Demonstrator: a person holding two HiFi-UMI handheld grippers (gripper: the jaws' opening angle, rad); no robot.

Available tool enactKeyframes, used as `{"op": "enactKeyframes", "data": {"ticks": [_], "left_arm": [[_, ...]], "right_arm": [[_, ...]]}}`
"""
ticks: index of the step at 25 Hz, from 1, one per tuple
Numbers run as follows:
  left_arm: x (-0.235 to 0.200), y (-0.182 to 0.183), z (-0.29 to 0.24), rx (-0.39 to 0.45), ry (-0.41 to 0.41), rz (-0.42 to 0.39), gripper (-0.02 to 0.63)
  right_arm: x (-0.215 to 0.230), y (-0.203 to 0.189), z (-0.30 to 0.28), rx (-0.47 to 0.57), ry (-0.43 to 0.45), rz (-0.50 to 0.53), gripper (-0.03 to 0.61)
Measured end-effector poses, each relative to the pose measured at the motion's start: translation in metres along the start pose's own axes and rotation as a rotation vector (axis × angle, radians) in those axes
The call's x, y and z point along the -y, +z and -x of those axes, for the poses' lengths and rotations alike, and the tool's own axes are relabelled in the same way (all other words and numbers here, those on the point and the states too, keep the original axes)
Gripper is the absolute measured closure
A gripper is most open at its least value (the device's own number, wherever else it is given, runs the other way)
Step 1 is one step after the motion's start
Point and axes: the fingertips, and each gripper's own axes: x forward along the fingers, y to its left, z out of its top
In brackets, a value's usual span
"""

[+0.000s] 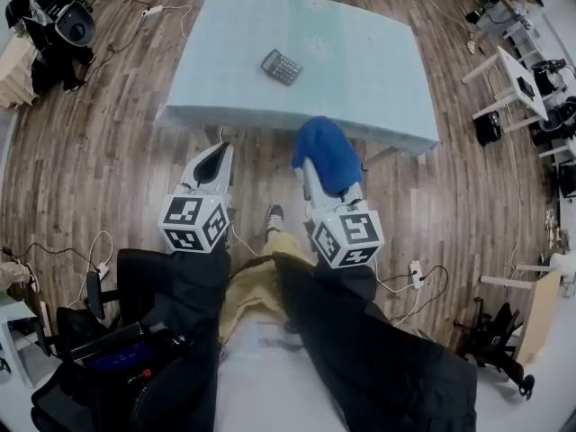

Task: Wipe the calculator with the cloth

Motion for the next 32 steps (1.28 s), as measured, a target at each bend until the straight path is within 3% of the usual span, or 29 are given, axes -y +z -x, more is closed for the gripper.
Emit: {"op": "enactKeyframes", "data": {"ticks": [12,19,32], "left_arm": [[-0.012,0.026,-0.115,-0.047,0.016,-0.05,0.614],[-0.016,0.037,-0.161,-0.056,0.044,-0.049,0.614],[-0.039,0.032,-0.205,-0.098,0.065,-0.015,0.614]], "right_arm": [[0.083,0.018,-0.094,-0.004,0.032,-0.079,0.523],[0.112,0.023,-0.12,-0.026,0.069,-0.091,0.523],[0.129,0.013,-0.161,-0.095,0.09,-0.104,0.523]]}}
